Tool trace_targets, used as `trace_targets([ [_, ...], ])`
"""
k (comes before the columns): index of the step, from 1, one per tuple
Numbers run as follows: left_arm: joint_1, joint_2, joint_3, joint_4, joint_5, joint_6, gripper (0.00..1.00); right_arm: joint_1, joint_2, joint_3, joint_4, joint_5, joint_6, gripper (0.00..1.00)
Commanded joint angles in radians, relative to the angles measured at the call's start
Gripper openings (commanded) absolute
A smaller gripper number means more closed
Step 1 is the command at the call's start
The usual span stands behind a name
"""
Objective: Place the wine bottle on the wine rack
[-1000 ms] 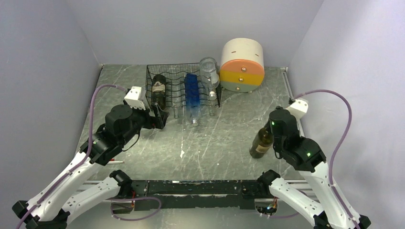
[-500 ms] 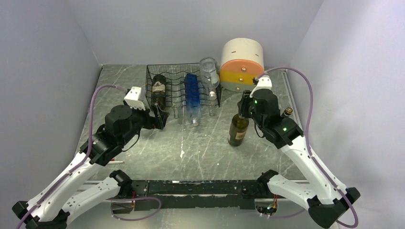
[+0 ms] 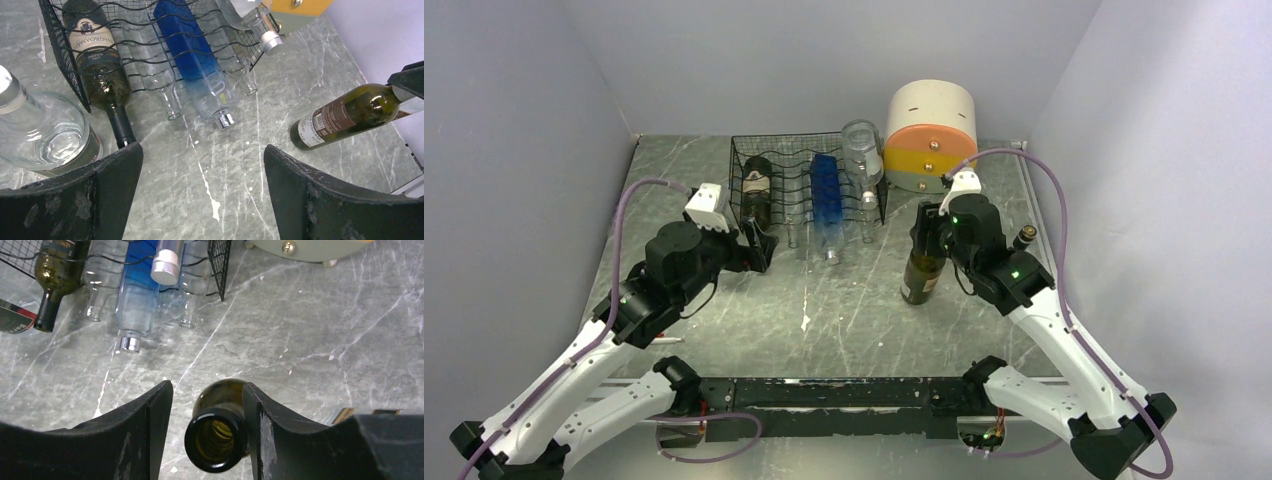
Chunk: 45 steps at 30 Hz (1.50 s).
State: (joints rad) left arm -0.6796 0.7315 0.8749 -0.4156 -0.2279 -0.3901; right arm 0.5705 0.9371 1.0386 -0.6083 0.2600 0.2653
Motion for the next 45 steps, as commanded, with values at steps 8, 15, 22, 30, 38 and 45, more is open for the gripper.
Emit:
trace_targets([
  [8,0.005,0.002,-0.011,0.043,0.012,-0.008,0.94,-0.002,-0.029,-0.081,-0.010,0.030,-0.004,0.52],
  [15,0.005,-0.001,-0.028,0.070,0.017,-0.039,0.94,-0.003,-0.033,-0.060,0.018,0.020,-0.033,0.03],
  [22,0.005,0.000,-0.096,0.211,0.227,-0.003,0.94,-0.003,-0.019,-0.041,0.076,-0.200,-0.055,0.00],
  [30,0.004,0.025,-0.335,0.707,0.612,0.005,0.94,-0.002,0.014,-0.043,0.223,-0.555,-0.033,0.00],
  [38,-0.005,0.167,-0.454,1.035,0.786,-0.010,0.94,-0.002,0.071,-0.043,0.343,-0.771,0.001,0.00],
  [45,-0.007,0.297,-0.423,1.025,0.886,0.048,0.94,-0.001,0.092,-0.028,0.433,-0.898,0.022,0.00],
])
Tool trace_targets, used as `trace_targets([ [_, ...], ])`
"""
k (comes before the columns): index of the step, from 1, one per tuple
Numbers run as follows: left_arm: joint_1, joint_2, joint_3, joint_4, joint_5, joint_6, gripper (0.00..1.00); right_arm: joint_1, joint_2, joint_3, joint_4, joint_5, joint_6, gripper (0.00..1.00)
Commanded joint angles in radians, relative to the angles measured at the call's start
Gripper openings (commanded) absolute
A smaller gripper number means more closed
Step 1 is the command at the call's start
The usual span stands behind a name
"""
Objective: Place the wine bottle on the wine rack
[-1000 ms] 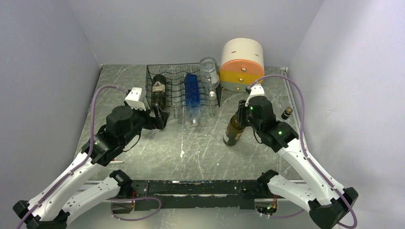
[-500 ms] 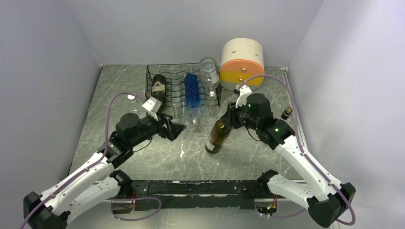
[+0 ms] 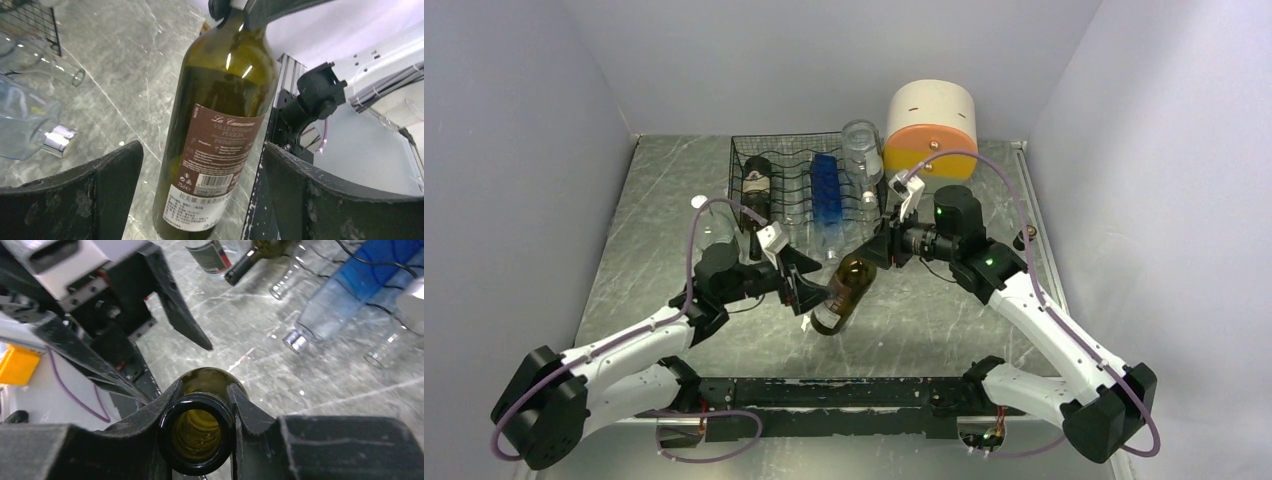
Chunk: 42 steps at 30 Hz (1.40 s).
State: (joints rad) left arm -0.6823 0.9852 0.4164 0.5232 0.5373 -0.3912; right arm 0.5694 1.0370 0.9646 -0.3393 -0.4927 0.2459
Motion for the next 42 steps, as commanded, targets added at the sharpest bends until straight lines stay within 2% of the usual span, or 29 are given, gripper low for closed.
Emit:
trace_targets([
  [1,-0.004,0.054,0.037,0.099,0.139,0.047,0.94,0.000,-0.005,0.059,0.177,-0.164,0.046,0.00],
  [7,-0.005,0.093,0.034,0.164,0.240,-0.008,0.94,0.000,0.019,0.061,0.273,-0.272,0.085,0.00],
  [18,-0.005,0.135,0.074,0.168,0.307,-0.069,0.94,0.000,0.047,0.044,0.468,-0.506,0.158,0.00],
  [19,-0.004,0.131,0.082,0.158,0.307,-0.066,1.00,0.000,0.050,0.046,0.463,-0.509,0.154,0.00],
  [22,-0.005,0.122,0.110,0.103,0.307,-0.031,0.74,0.000,0.060,0.058,0.426,-0.498,0.141,0.00],
  [23,-0.005,0.120,0.120,0.081,0.302,-0.018,0.62,0.000,0.062,0.064,0.410,-0.489,0.138,0.00],
  [25,-0.005,0.114,0.140,0.034,0.290,0.011,0.40,0.000,0.065,0.078,0.376,-0.464,0.127,0.08],
  [26,-0.004,0.109,0.152,0.007,0.283,0.045,0.22,0.001,0.062,0.081,0.365,-0.454,0.122,0.11],
  [27,-0.005,0.107,0.159,-0.008,0.278,0.066,0.09,0.000,0.058,0.082,0.362,-0.445,0.122,0.16],
  [29,-0.004,0.101,0.171,-0.029,0.258,0.093,0.07,0.000,0.040,0.077,0.368,-0.427,0.124,0.32],
  [31,-0.005,0.092,0.182,-0.042,0.243,0.129,0.07,0.001,0.021,0.075,0.357,-0.393,0.123,0.56],
  [33,-0.005,0.082,0.205,-0.064,0.219,0.181,0.07,0.000,-0.005,0.080,0.325,-0.327,0.109,0.70],
  [37,-0.004,0.064,0.304,-0.196,0.120,0.386,0.07,-0.001,-0.050,0.125,0.199,-0.178,0.049,0.78],
  [40,-0.005,0.048,0.342,-0.248,0.159,0.606,0.07,0.001,-0.089,0.178,0.092,-0.077,0.009,0.79],
  [42,-0.004,0.023,0.330,-0.220,0.138,0.714,0.07,0.000,-0.115,0.208,0.027,-0.028,-0.008,0.80],
])
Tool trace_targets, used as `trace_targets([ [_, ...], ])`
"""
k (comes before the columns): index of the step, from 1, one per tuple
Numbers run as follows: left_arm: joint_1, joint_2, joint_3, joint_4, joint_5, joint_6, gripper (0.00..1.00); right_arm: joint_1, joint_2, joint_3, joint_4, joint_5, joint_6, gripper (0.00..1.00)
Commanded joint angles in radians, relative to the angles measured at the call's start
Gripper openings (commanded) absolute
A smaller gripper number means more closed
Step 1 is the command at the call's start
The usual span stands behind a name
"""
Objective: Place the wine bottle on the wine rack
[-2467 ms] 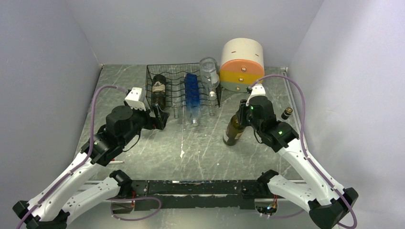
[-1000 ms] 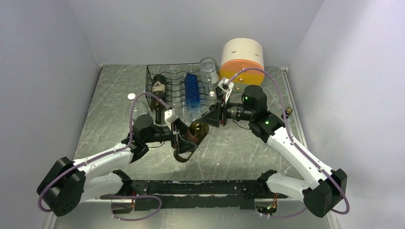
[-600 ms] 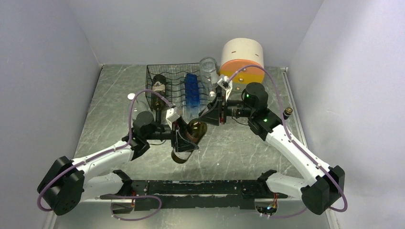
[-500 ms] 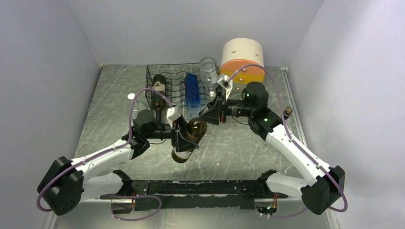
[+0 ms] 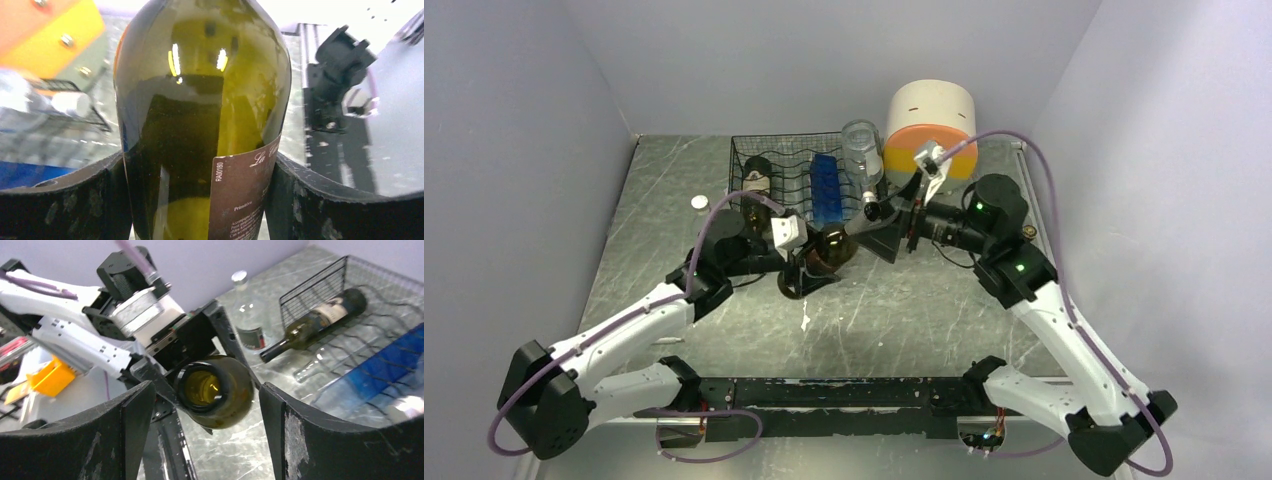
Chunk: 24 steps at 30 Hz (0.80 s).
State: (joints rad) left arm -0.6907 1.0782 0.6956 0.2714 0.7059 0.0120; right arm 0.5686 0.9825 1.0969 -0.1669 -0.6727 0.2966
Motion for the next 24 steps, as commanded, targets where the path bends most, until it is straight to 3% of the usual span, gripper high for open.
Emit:
trace_targets([
  [1,0.004,-0.082,0.049,0.041,-0.055,0.352,0.07,0.001,-0.076,0.088,-0.172,0.168,-0.066,0.80],
  [8,0.003,-0.076,0.187,-0.159,-0.148,0.665,0.07,0.001,-0.156,0.187,-0.320,0.228,-0.074,0.80],
  [11,0.004,-0.057,0.244,-0.292,-0.081,0.940,0.07,0.000,-0.159,0.238,-0.378,0.252,-0.075,0.80],
  [24,0.003,0.109,0.503,-0.375,-0.185,1.455,0.07,0.001,-0.045,0.325,-0.581,0.346,-0.139,0.79],
])
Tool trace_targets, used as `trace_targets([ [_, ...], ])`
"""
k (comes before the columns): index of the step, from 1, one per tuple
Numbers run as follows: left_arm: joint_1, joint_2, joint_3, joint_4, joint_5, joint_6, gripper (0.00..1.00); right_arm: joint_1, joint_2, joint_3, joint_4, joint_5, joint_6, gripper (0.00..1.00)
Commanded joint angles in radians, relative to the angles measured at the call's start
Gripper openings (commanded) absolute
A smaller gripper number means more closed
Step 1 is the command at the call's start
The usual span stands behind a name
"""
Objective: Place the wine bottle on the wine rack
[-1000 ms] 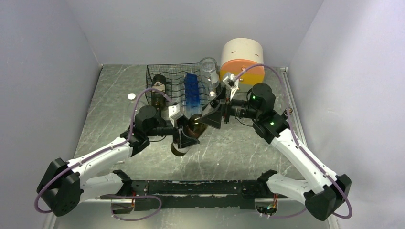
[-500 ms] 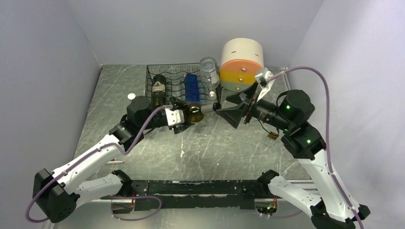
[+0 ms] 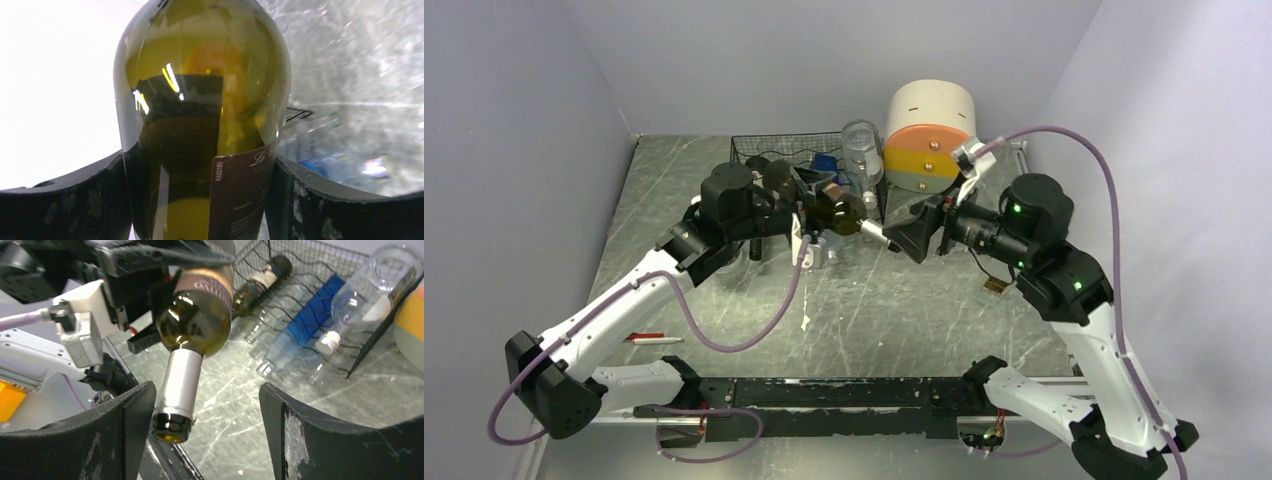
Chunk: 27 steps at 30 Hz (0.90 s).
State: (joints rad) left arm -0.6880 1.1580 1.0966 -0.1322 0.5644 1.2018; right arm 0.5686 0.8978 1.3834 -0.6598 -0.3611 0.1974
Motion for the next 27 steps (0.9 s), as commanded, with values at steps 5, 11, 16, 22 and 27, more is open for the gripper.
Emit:
trace_targets([
  [5,0.001,0.102,0.179,-0.025,-0.112,0.450,0.07,0.001,0.075,0.032,-0.091,0.019,-0.053,0.79],
  [11,-0.003,0.141,0.217,-0.041,-0.120,0.589,0.07,0.001,0.114,-0.047,-0.044,0.004,-0.048,0.78],
  [16,-0.017,0.160,0.232,-0.046,-0.120,0.638,0.07,0.001,0.169,-0.090,0.001,-0.017,-0.039,0.74],
  [22,-0.039,0.176,0.235,-0.054,-0.148,0.657,0.07,0.002,0.223,-0.121,0.069,-0.057,-0.015,0.65],
  [27,-0.064,0.192,0.236,-0.053,-0.188,0.688,0.07,0.003,0.240,-0.158,0.089,-0.047,0.002,0.58],
])
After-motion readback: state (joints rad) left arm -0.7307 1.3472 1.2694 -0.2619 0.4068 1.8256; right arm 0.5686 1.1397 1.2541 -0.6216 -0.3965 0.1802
